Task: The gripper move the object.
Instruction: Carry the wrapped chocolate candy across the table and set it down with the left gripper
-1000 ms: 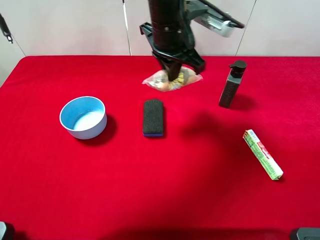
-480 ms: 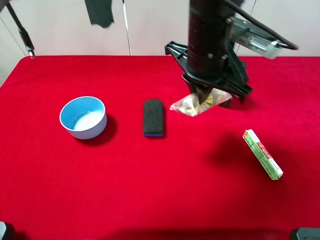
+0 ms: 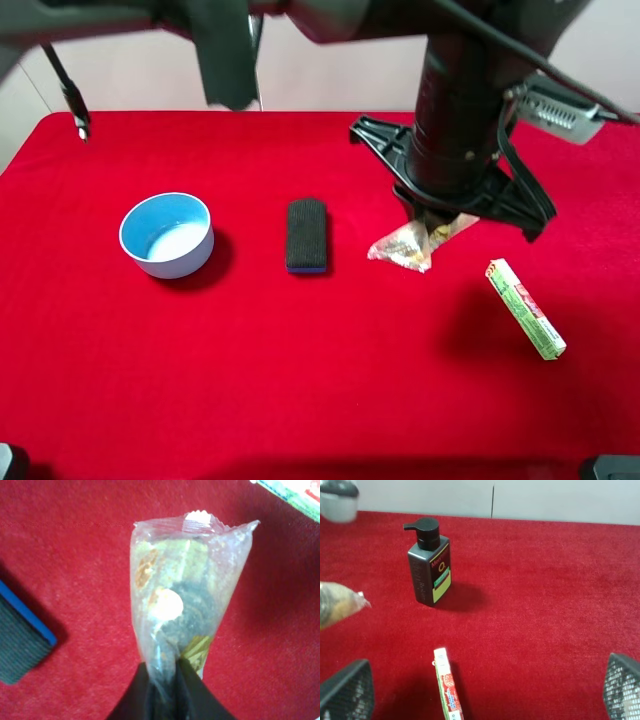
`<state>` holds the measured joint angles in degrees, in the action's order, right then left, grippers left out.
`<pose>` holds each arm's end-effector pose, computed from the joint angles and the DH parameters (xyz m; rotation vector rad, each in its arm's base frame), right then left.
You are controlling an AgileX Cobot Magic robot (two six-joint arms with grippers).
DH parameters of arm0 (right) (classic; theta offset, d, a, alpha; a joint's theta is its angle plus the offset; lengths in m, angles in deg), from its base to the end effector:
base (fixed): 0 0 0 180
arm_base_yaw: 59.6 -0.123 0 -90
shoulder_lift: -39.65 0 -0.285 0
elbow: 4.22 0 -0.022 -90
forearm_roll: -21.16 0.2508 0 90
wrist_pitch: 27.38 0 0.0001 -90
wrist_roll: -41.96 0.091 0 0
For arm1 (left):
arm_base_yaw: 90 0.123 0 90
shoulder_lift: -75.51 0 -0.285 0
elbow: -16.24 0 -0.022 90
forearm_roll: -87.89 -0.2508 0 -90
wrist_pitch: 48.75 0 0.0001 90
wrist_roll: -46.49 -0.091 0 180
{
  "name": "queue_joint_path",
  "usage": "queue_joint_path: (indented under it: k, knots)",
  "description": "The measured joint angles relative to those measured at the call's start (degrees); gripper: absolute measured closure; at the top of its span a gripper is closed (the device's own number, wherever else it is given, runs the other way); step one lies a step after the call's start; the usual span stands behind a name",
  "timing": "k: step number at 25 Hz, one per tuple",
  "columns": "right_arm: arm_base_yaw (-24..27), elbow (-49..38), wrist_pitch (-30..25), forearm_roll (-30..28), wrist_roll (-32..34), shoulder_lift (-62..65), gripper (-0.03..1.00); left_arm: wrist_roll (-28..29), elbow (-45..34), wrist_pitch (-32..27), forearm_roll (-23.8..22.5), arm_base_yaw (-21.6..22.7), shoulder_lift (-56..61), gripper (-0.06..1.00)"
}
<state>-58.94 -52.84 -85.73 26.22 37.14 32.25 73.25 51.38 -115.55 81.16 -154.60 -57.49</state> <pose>-0.0042 0.0069 0.2807 -0.0745 1.9920 0.0432 0.2104 -0.4203 0.2317 0.9733 2.6990 -0.1618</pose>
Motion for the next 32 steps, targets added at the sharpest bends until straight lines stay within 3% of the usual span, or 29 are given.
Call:
queue_joint_path:
  k: [8, 22, 32]
  knots:
    - [0.0, 0.0, 0.0, 0.4, 0.0, 0.0, 0.27, 4.7, -0.5, 5.0, -0.4, -2.3, -3.3, 0.89]
    - [0.0, 0.0, 0.0, 1.1, 0.0, 0.0, 0.27, 12.0, -0.6, 10.9, -1.2, -2.5, -8.4, 0.89]
    - [0.0, 0.0, 0.0, 1.2, 0.0, 0.0, 0.27, 13.7, -0.6, 15.7, -0.4, -2.5, -11.6, 0.89]
